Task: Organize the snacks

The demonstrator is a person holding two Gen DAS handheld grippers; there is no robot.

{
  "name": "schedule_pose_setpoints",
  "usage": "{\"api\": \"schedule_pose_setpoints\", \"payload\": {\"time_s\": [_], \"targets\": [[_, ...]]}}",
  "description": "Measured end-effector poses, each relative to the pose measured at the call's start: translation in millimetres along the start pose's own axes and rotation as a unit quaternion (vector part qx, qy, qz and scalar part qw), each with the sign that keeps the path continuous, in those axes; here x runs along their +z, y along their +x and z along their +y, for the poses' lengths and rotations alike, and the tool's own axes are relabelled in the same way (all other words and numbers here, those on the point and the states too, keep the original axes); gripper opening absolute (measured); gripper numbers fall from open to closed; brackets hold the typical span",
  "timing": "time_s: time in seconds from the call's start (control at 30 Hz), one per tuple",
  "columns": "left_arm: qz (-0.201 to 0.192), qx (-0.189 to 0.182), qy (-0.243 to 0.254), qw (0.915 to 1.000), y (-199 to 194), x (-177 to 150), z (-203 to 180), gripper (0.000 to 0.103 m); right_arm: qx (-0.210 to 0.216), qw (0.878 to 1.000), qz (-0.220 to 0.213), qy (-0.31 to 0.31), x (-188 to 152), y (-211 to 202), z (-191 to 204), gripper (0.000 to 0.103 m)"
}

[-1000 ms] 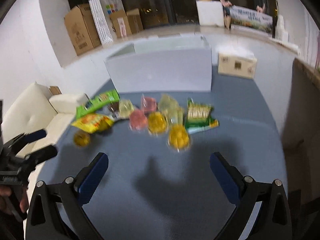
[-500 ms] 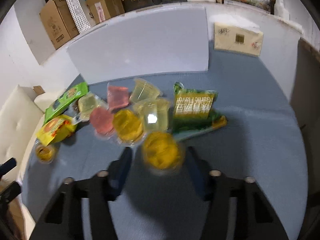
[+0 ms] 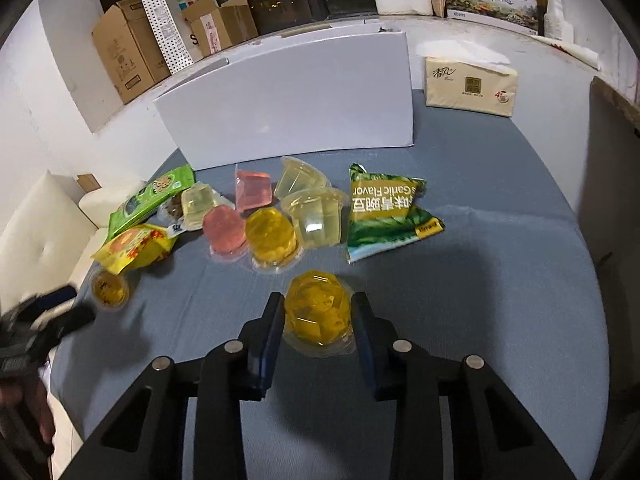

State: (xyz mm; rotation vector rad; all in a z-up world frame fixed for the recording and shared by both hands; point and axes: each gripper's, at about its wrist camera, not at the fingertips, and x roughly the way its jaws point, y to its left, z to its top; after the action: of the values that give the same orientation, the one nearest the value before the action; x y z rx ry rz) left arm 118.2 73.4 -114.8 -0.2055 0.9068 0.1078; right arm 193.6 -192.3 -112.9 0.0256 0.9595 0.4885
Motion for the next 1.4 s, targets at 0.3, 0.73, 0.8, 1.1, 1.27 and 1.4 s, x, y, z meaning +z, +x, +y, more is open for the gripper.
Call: {"api": "schedule_pose_setpoints", "payload": {"time_s": [0.3,0.73,0.8,1.1,1.27,1.4], "targets": [[0.030,0.008,0.009,0.9995,31,0,5,0.083,0.013,1.000,-0.020,0.007,-13,-33,-1,0.037],[0.021,-0.058,0.016,0.9980,7,-18,-11,0.036,0.039,0.999,-0.024,0.004,-27,-44,15,0.037],[0.016,-0.063,0.021,0.9977,-2,-20,-17,0.036,0.042,0.999,-0.027,0.004,-26,-47,17,0.037],[-0.041,-0.094,0.061,0.9929,-51,8,-57,0.036,0.057,0.996,-0.062,-0.012,-13,-73,29,0.037],[-0.068,-0.101,0.077,0.9896,-61,42,-75,0.036,0.058,0.995,-0.077,-0.016,9,-79,28,0.037],[-0.085,-0.104,0.086,0.9872,-62,75,-87,0.036,0.051,0.994,-0.093,-0.023,38,-83,27,0.037]]}}
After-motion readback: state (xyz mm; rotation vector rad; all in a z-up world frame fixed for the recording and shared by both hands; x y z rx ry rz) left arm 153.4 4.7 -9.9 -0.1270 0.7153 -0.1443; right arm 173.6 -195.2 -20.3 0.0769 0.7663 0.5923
